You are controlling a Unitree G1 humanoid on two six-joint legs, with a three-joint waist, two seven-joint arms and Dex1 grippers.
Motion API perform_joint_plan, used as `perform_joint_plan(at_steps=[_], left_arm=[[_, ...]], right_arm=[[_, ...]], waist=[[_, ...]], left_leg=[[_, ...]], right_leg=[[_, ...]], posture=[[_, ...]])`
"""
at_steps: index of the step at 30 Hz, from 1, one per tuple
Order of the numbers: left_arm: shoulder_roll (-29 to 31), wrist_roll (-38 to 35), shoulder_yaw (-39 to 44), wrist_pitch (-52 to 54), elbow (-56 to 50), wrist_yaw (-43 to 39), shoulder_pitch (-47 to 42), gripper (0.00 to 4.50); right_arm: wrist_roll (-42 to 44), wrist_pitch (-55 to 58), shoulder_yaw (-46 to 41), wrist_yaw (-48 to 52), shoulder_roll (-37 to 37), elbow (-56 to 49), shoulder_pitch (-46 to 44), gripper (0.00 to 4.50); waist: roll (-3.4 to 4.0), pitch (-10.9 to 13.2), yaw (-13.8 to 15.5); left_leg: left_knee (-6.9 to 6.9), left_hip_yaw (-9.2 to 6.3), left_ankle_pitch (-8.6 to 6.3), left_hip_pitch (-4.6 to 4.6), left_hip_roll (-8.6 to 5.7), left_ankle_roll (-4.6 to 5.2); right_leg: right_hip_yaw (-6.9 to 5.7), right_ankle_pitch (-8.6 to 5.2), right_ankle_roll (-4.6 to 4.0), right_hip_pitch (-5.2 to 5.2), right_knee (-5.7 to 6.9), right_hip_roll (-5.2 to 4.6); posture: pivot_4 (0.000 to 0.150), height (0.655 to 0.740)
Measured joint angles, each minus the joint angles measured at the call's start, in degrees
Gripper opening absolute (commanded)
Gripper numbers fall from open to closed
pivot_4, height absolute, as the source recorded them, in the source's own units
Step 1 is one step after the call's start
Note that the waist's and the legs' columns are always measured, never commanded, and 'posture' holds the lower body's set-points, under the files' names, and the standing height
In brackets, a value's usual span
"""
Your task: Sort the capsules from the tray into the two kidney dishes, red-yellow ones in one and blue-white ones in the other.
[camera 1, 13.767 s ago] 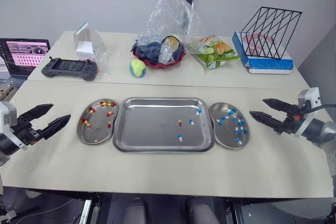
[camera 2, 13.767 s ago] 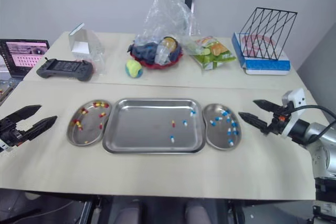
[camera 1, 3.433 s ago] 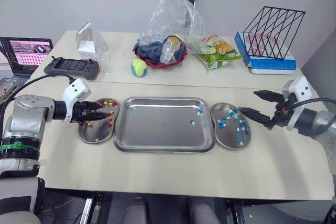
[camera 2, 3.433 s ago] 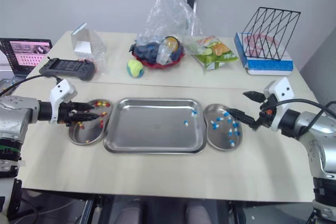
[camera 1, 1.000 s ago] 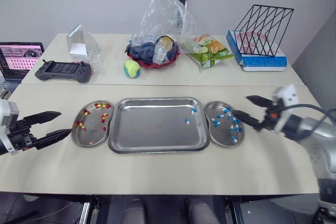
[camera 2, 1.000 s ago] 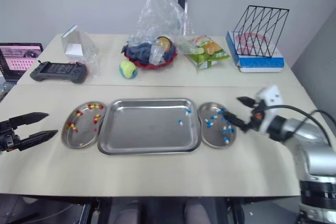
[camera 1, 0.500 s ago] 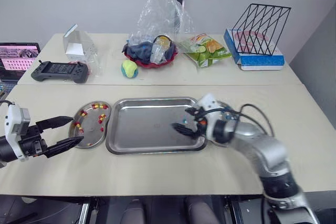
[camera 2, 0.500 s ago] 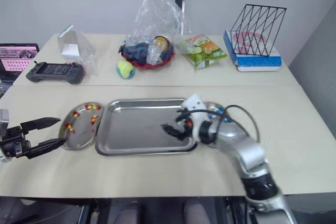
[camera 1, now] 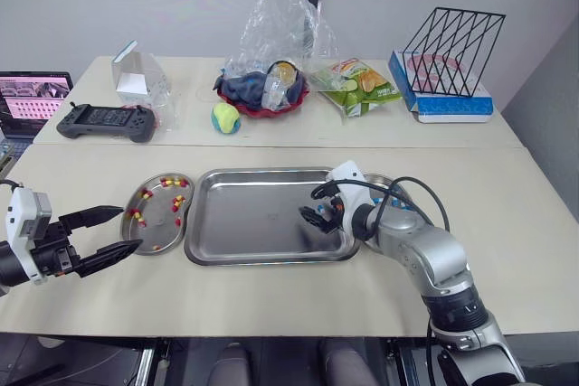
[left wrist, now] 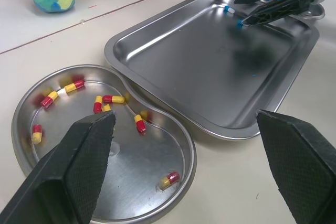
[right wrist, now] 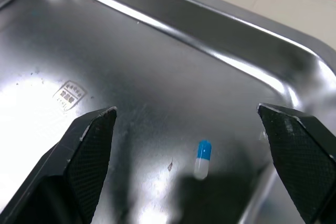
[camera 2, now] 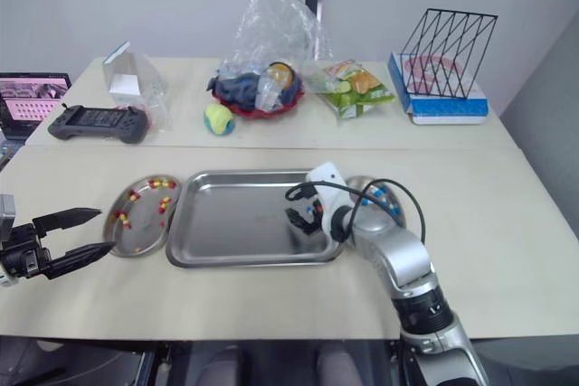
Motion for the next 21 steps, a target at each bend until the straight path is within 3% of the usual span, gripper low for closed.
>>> perform_joint_plan(at_steps=[5, 8, 18, 21], left_arm=[[0.0, 0.0, 0.0, -0.1, 0.0, 0.2, 0.0, 4.48], [0.0, 0.0, 0.0, -0.1, 0.1, 0.2, -0.1, 4.5], [0.2, 0.5, -0.2, 0.0, 0.6, 0.3, -1.0, 4.5], [0.9, 1.2, -0.4, 0.1, 1.3, 0.3, -1.5, 4.5]], right_arm=[[-1.9, 1.2, 1.7, -1.4, 1.0, -0.2, 1.1, 4.5], [-2.7, 2.0, 2.5, -2.7, 2.5, -0.4, 1.6, 3.65], [-3.4, 4.4, 2.5, -4.3, 4.4, -1.5, 1.6, 0.14], [-3.9, 4.4, 2.8, -4.2, 4.1, -1.8, 1.6, 0.04]], waist=[[-0.01, 0.0, -0.1], [-0.01, 0.0, -0.1], [-0.03, 0.0, -0.3], [-0.04, 0.0, -0.3]], left_leg=[[-0.03, -0.01, 0.0, 0.02, 0.0, 0.0], [-0.04, -0.01, 0.0, 0.02, 0.0, 0.0], [-0.16, -0.01, 0.0, 0.06, 0.0, 0.0], [-0.17, -0.01, 0.0, 0.08, 0.0, 0.0]], right_leg=[[0.0, 0.0, -0.01, 0.0, -0.01, 0.01], [0.0, 0.0, -0.01, 0.01, -0.01, 0.0], [0.0, -0.01, -0.02, 0.01, -0.04, 0.01], [0.0, -0.01, -0.02, 0.02, -0.06, 0.0]], posture=[[0.15, 0.7174], [0.15, 0.7174], [0.15, 0.7174], [0.15, 0.7174]])
